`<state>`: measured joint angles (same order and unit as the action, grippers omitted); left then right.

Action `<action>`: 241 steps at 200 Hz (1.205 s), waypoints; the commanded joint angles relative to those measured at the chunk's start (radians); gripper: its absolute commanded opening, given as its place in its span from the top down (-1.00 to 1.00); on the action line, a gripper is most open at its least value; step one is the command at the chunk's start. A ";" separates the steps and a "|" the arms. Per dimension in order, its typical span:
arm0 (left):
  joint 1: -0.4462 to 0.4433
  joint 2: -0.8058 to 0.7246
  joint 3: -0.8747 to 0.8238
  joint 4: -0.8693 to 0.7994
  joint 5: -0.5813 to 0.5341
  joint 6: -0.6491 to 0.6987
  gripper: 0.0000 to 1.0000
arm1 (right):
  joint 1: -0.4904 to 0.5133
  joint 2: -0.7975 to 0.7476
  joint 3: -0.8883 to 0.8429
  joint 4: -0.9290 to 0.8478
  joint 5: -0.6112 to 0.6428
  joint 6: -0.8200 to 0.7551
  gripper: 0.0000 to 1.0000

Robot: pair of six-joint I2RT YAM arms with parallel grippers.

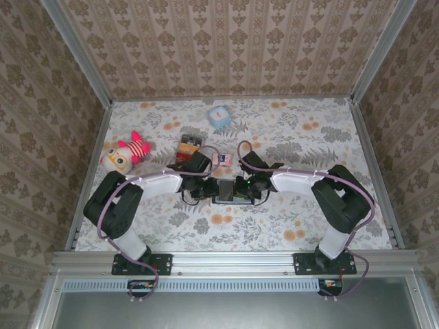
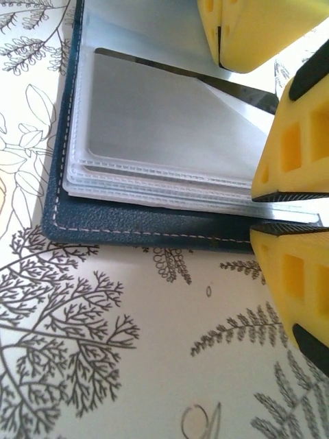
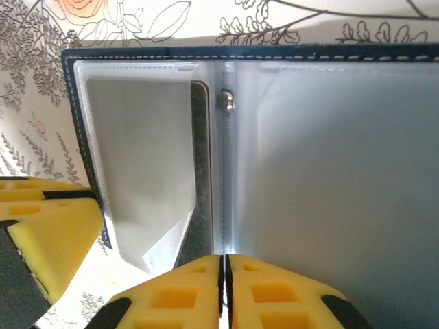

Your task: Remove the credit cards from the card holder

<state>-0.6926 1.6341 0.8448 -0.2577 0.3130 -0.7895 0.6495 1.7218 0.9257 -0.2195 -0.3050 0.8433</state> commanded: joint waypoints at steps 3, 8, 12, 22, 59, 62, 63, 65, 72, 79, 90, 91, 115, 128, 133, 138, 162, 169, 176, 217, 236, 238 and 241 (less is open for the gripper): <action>-0.003 -0.079 -0.002 0.009 -0.036 0.012 0.63 | -0.005 -0.039 -0.016 0.006 -0.030 0.020 0.62; -0.002 -0.087 -0.009 0.021 -0.040 0.006 0.63 | -0.005 -0.040 -0.019 0.011 -0.032 0.029 0.59; -0.003 -0.091 -0.013 0.031 -0.039 0.004 0.64 | -0.005 -0.040 -0.024 0.018 -0.035 0.037 0.56; -0.003 -0.095 -0.020 0.054 -0.027 -0.008 0.64 | -0.004 -0.039 -0.033 0.042 -0.048 0.062 0.48; -0.004 -0.042 -0.035 0.104 0.041 -0.039 0.69 | 0.004 -0.018 -0.057 0.080 -0.066 0.125 0.46; -0.005 -0.040 -0.035 0.104 0.042 -0.040 0.69 | 0.004 -0.016 -0.058 0.082 -0.066 0.127 0.46; -0.004 -0.039 -0.035 0.104 0.042 -0.040 0.69 | 0.005 -0.016 -0.058 0.082 -0.067 0.127 0.46; -0.004 -0.036 -0.035 0.104 0.043 -0.040 0.69 | 0.005 -0.013 -0.058 0.082 -0.068 0.128 0.47; -0.004 -0.028 -0.036 0.101 0.044 -0.040 0.69 | 0.006 -0.009 -0.060 0.086 -0.070 0.133 0.49; -0.004 -0.020 -0.035 0.095 0.047 -0.043 0.69 | 0.006 -0.003 -0.061 0.091 -0.076 0.136 0.50; -0.005 -0.001 -0.028 0.078 0.047 -0.048 0.69 | 0.007 0.006 -0.063 0.105 -0.087 0.140 0.51; -0.004 0.001 -0.028 0.077 0.047 -0.049 0.70 | 0.007 0.007 -0.062 0.106 -0.088 0.141 0.51; -0.004 0.023 -0.039 0.098 0.065 -0.071 0.71 | 0.010 0.027 -0.060 0.120 -0.105 0.144 0.55; -0.005 0.030 -0.043 0.100 0.069 -0.080 0.71 | 0.010 0.033 -0.057 0.121 -0.107 0.142 0.55; -0.004 0.032 -0.044 0.100 0.069 -0.081 0.71 | 0.010 0.036 -0.055 0.119 -0.108 0.140 0.55; -0.005 0.033 -0.046 0.098 0.069 -0.082 0.71 | 0.010 0.039 -0.053 0.116 -0.108 0.139 0.55; -0.005 0.041 -0.059 0.101 0.071 -0.097 0.71 | 0.010 0.049 -0.051 0.115 -0.111 0.134 0.56; -0.004 0.040 -0.065 0.103 0.070 -0.102 0.71 | 0.010 0.049 -0.052 0.116 -0.111 0.132 0.59; -0.004 0.039 -0.070 0.103 0.066 -0.104 0.70 | 0.010 0.048 -0.050 0.113 -0.109 0.130 0.63; -0.001 0.027 -0.069 0.060 0.025 -0.096 0.61 | 0.009 0.022 -0.036 0.038 -0.063 0.095 0.78; 0.005 0.021 -0.069 0.048 0.012 -0.091 0.57 | 0.009 0.006 -0.023 -0.028 -0.020 0.057 0.78; 0.005 0.022 -0.070 0.047 0.011 -0.091 0.57 | 0.009 0.005 -0.022 -0.035 -0.016 0.053 0.78; 0.006 0.021 -0.071 0.046 0.012 -0.091 0.57 | 0.009 0.002 -0.020 -0.045 -0.011 0.048 0.78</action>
<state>-0.6922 1.6497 0.7998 -0.1337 0.3656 -0.8761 0.6525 1.7447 0.8848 -0.1345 -0.3897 0.9421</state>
